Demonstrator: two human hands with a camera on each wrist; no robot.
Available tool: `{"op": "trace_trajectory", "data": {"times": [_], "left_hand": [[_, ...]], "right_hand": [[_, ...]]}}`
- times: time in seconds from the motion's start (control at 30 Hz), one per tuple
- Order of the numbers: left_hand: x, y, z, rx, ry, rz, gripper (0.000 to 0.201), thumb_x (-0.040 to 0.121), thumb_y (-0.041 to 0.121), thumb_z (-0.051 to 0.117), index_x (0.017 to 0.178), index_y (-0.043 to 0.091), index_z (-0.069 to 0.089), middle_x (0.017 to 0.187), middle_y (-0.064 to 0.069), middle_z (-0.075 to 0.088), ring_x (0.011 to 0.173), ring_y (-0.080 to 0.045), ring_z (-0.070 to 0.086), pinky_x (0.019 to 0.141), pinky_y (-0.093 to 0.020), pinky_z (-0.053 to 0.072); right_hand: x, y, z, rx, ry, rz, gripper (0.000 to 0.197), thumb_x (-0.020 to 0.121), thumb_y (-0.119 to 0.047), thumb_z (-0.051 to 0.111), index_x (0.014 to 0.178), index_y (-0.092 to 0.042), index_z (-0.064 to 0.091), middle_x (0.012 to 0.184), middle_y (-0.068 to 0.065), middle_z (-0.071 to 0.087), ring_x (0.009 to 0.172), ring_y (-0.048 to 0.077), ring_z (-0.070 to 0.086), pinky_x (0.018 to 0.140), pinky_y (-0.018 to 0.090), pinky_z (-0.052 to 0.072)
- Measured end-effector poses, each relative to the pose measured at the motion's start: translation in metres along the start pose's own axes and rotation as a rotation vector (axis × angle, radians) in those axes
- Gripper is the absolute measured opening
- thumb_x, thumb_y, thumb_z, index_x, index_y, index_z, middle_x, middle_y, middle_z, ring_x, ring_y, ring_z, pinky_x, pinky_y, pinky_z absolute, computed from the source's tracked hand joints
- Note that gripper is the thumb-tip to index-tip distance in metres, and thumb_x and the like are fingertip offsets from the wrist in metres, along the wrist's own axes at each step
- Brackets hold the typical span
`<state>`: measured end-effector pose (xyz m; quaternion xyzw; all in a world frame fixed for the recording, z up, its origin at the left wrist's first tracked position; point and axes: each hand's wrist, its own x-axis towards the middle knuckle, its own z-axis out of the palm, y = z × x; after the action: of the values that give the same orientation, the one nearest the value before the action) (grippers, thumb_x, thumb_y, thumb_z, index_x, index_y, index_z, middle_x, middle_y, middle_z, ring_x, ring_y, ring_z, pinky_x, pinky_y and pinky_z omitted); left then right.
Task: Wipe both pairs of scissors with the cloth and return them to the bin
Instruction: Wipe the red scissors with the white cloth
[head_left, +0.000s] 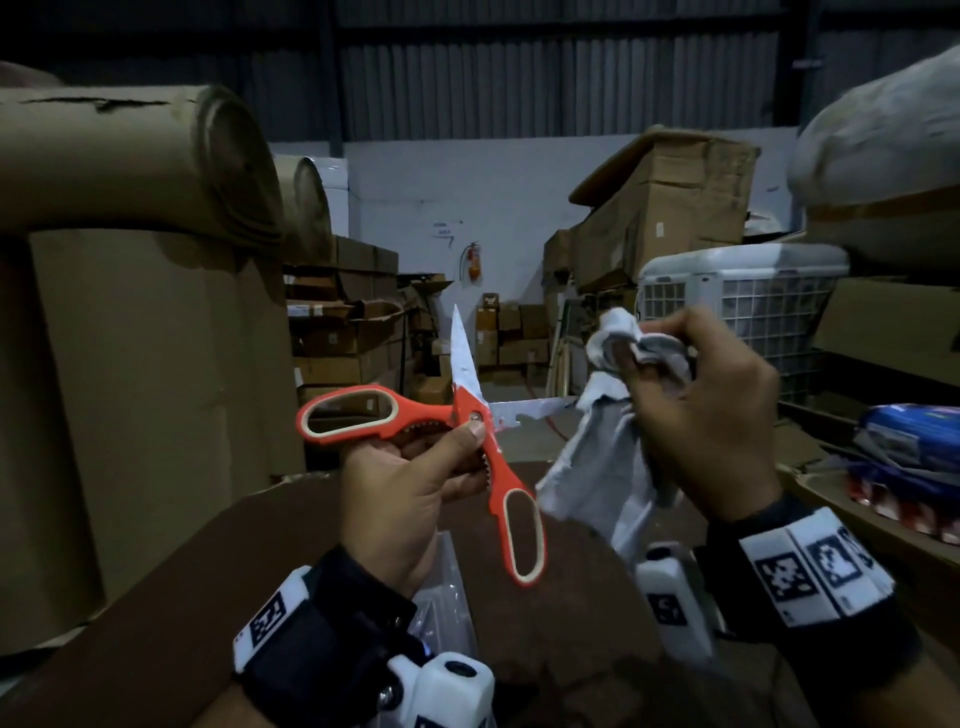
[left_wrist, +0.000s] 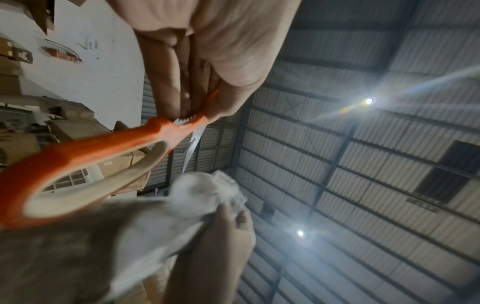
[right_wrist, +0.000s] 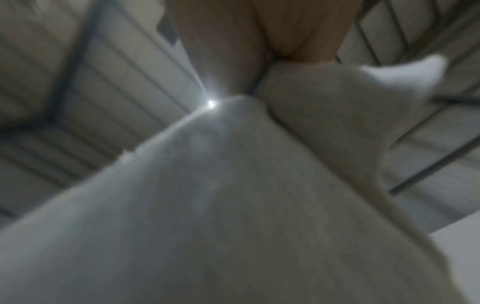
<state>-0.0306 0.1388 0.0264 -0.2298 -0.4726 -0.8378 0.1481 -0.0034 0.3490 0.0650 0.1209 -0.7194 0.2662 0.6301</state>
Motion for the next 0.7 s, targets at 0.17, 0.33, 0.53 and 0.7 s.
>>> {"op": "trace_trajectory", "data": {"times": [0.17,0.33,0.53,0.7], "left_hand": [[-0.003,-0.008,0.002,0.006,0.022,-0.018,0.012,0.080,-0.006,0.073,0.091,-0.002,0.073,0.089,-0.020,0.077,0.077,-0.031,0.076,0.059,-0.031,0.060],[0.000,-0.004,0.000,-0.009,0.035,0.002,0.015,0.082,-0.005,0.071,0.097,-0.005,0.071,0.090,-0.020,0.077,0.077,-0.030,0.076,0.057,-0.030,0.059],[0.002,-0.005,-0.003,0.046,0.024,-0.048,0.007,0.086,-0.007,0.068,0.092,-0.004,0.070,0.081,-0.015,0.076,0.067,-0.023,0.074,0.054,-0.030,0.059],[0.007,0.000,-0.008,0.123,-0.053,-0.084,0.007,0.088,0.002,0.068,0.092,-0.003,0.072,0.075,-0.015,0.072,0.056,-0.020,0.067,0.051,-0.027,0.056]], "right_hand": [[-0.021,-0.044,0.017,0.160,-0.307,-0.026,0.016,0.086,-0.014,0.074,0.084,-0.016,0.058,0.079,-0.010,0.060,0.069,0.005,0.057,0.058,0.020,0.048],[-0.022,-0.026,0.025,0.060,-0.209,-0.050,0.022,0.084,-0.010,0.074,0.077,-0.016,0.054,0.075,-0.006,0.056,0.064,0.004,0.050,0.056,0.012,0.039],[-0.011,0.014,0.016,-0.093,-0.219,0.086,0.019,0.086,-0.011,0.073,0.077,-0.017,0.057,0.071,-0.009,0.057,0.064,0.003,0.053,0.056,0.009,0.040],[0.007,0.009,-0.010,0.020,-0.153,0.090,0.012,0.088,-0.033,0.072,0.090,-0.028,0.061,0.082,-0.027,0.060,0.081,-0.018,0.057,0.066,0.002,0.041]]}}
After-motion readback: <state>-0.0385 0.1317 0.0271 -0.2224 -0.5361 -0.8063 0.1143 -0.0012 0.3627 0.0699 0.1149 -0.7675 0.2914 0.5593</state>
